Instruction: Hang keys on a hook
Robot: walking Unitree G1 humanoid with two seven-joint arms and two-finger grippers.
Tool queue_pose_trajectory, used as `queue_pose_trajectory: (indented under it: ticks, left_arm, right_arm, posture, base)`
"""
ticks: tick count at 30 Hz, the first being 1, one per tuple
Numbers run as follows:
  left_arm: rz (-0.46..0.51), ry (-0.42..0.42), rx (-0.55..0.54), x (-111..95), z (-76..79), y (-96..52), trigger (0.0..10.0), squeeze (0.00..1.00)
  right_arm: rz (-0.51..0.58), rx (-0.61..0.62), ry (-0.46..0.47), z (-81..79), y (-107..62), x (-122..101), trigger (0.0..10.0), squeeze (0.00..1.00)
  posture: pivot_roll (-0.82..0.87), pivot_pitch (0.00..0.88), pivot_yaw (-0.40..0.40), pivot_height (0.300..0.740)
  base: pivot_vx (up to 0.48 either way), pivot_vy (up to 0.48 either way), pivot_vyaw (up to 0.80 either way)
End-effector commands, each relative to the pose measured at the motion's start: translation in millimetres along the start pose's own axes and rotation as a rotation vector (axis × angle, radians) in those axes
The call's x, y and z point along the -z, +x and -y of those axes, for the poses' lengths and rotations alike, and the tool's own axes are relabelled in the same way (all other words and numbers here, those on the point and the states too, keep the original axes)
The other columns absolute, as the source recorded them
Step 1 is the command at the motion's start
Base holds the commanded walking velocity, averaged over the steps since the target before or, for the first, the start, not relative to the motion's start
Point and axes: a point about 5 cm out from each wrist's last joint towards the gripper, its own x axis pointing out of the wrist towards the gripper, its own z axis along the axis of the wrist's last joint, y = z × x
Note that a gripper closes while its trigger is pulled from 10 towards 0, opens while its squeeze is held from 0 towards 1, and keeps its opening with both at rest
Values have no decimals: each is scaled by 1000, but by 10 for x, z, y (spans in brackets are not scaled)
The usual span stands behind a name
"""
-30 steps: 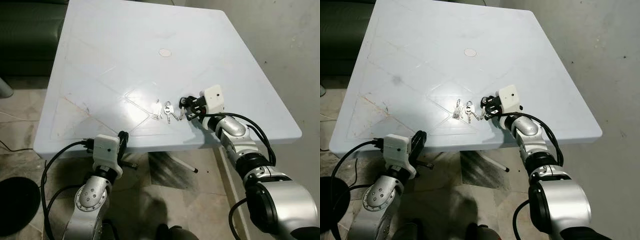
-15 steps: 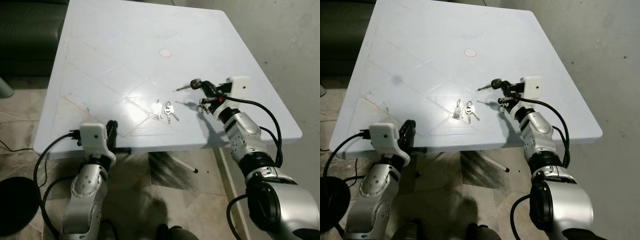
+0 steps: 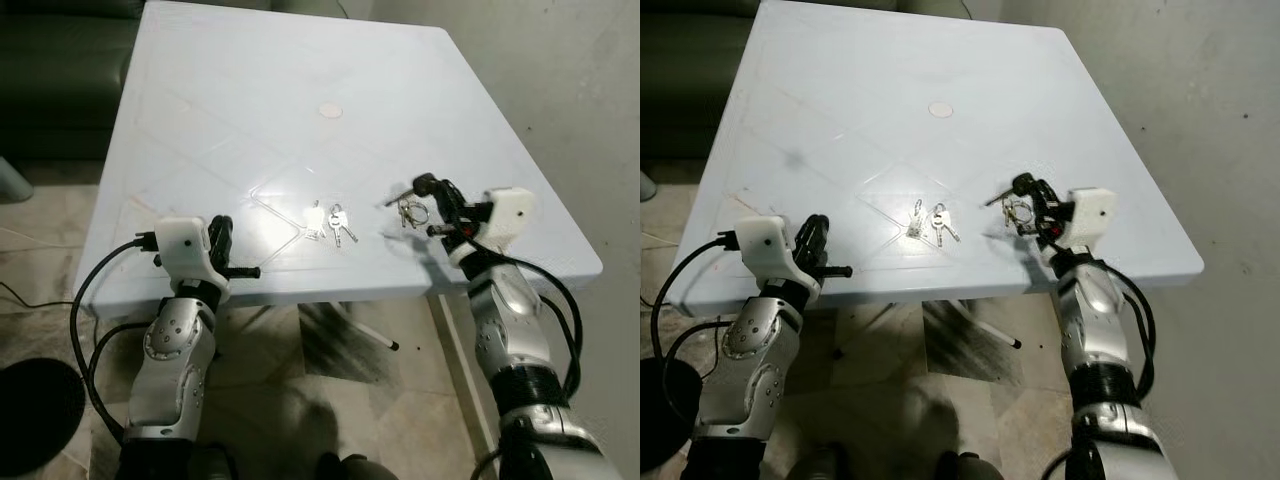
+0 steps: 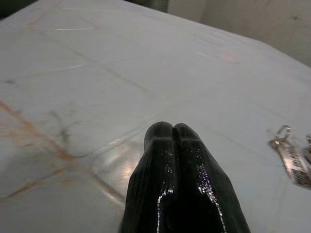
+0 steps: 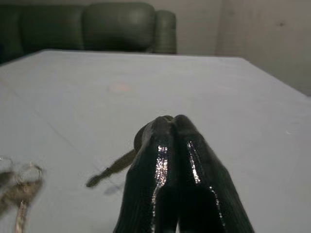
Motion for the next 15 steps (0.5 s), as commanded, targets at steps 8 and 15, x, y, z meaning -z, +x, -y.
queue_pose_trajectory:
  ticks: [8,15]
  left_arm:
    - [-59,6,-22,35,-97,164,10000,0]
    - [-70,40,-4,17,-60,282,10000,0]
  right_arm:
    - [-94,122,-90,38,-99,23,10000,0]
    - [-93,118,-116,-29,-34,-13,10000,0]
  posture:
    - [25,59,-60,740]
    - [22,38,-55,740]
  base:
    - [0,0,-348]
    - [0,0,-739]
